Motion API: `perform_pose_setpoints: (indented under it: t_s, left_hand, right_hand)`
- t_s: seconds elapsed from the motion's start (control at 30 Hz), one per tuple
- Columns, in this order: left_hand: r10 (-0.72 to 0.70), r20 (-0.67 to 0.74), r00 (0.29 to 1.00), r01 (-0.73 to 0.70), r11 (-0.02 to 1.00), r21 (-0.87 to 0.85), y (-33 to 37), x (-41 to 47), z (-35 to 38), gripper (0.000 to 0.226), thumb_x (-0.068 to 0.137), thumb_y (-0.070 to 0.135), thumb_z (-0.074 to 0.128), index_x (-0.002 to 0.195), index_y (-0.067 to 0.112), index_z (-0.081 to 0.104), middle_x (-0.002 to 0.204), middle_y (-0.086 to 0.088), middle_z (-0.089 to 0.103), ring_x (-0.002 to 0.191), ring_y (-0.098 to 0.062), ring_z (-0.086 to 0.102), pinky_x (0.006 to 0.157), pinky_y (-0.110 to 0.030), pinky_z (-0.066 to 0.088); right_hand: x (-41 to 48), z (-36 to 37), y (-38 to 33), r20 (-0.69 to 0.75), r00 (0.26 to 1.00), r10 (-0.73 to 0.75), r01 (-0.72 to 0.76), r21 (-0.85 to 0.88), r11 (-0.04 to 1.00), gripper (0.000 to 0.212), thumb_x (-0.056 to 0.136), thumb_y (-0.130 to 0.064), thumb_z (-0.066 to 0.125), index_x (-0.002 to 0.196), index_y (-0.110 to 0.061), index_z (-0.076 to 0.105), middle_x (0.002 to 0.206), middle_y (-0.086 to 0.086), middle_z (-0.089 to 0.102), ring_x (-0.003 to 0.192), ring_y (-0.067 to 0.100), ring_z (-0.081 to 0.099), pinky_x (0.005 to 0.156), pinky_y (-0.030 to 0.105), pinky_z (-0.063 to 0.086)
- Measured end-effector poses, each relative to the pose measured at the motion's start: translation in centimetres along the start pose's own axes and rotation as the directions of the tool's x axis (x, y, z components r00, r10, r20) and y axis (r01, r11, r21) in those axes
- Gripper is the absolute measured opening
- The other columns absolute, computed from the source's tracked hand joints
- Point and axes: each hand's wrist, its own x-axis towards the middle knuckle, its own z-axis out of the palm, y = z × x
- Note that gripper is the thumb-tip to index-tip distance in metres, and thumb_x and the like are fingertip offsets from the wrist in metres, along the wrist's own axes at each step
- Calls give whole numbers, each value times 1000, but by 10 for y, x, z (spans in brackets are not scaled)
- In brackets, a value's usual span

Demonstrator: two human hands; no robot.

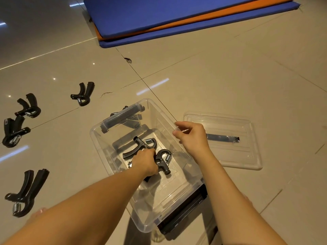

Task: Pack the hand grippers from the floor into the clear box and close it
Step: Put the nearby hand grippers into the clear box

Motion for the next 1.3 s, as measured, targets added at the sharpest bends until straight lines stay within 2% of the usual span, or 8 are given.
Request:
perform_pose_setpoints:
  t_s: [0.17,0.47,0.67,0.83,1.17,1.3]
  left_hand:
    - [87,-45,995,-80,986,148,1,-1,5,42,76,30,79,110,18,58,114,-5,58,107,-28,56,81,-40,50]
    - [89,-14,996,-86,986,140,-2,3,5,49,69,39,89,108,17,69,110,-3,58,104,-26,56,86,-41,53]
    - [41,-51,998,-32,986,164,-3,2,4,30,78,25,79,104,13,69,112,-7,61,102,-27,58,82,-38,53]
    - [-7,-44,999,16,980,197,-7,3,2,42,80,25,79,117,11,65,124,-9,54,118,-31,50,93,-42,51]
    - [3,-36,999,6,971,240,-5,2,-5,43,82,25,80,119,9,65,125,-11,56,117,-32,54,94,-43,52]
    - [30,-27,999,-23,971,240,-3,-2,-19,56,72,35,88,118,10,66,123,-9,59,116,-31,55,94,-44,52]
  right_hand:
    - [0,0,0,-6,1000,-9,9,-4,1000,32,84,-17,80,115,-21,75,95,-4,72,89,17,69,86,49,59]
    - [-1,0,0,1,1000,-2,2,9,1000,32,83,-17,80,115,-22,76,92,-7,71,88,15,69,86,49,59]
    - [-1,-1,1,3,1000,-3,3,18,1000,33,83,-17,81,115,-21,76,92,-6,71,88,14,68,87,50,59]
    - [-2,0,0,9,1000,-4,4,23,1000,33,83,-16,81,115,-20,76,92,-6,70,87,14,68,87,49,59]
    - [-2,0,-1,2,1000,8,-8,22,1000,33,82,-15,82,115,-19,76,92,-5,71,86,15,68,87,49,59]
    - [-2,-1,-2,-7,1000,12,-12,4,1000,33,82,-16,83,114,-20,76,94,-4,73,87,17,69,87,48,59]
